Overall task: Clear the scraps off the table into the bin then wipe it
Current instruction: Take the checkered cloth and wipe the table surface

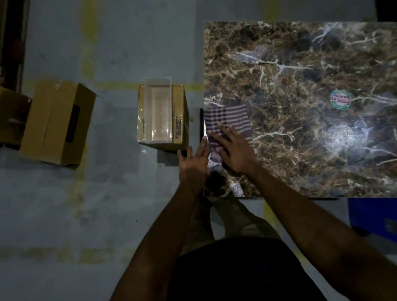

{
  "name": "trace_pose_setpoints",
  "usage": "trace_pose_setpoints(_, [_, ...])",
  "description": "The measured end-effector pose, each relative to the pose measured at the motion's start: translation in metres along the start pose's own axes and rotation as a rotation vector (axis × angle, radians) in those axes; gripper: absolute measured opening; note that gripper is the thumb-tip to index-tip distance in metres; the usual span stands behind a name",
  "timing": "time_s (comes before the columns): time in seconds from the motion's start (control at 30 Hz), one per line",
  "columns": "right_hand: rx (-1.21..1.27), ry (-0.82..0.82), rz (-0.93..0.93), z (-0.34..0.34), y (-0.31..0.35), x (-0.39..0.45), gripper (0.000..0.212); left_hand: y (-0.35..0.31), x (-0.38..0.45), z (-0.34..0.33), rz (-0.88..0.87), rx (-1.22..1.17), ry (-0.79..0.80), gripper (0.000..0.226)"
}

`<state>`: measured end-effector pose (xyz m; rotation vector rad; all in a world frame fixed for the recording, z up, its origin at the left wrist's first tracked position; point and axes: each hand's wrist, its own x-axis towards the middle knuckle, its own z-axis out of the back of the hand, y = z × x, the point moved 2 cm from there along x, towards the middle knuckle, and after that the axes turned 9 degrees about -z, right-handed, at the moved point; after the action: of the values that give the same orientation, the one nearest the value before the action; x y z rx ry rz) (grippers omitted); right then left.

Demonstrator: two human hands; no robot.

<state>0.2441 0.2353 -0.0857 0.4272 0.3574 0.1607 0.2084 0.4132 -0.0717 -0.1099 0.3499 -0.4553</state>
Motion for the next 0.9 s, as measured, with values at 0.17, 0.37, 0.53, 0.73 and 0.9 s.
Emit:
trace_pose_setpoints(0.17, [0.028,-0.047,-0.094,0.016,-0.047,0.001,0.062,-0.002,0.002,0.008,0.030,0.057,0.099,0.096])
trace_pose_setpoints(0.37, [0.048,-0.098,-0.146,0.002,0.004,0.042,0.057,-0.001,0.004,-0.001,-0.029,0.014,-0.028,0.073])
trace_pose_setpoints(0.53, [0.023,-0.036,-0.007,-0.007,-0.015,-0.031,0.055,-0.004,-0.016,-0.002,-0.051,0.013,-0.017,0.068])
trace_pose_setpoints(0.73, [0.065,-0.198,-0.253,-0.005,-0.022,0.004,0.057,-0.007,-0.034,-0.025,-0.142,0.072,-0.268,0.037])
trace_pose_setpoints(0.9, [0.020,-0.104,-0.091,-0.035,0.016,-0.052,0.054,-0.010,-0.041,-0.017,-0.068,-0.058,-0.011,0.071])
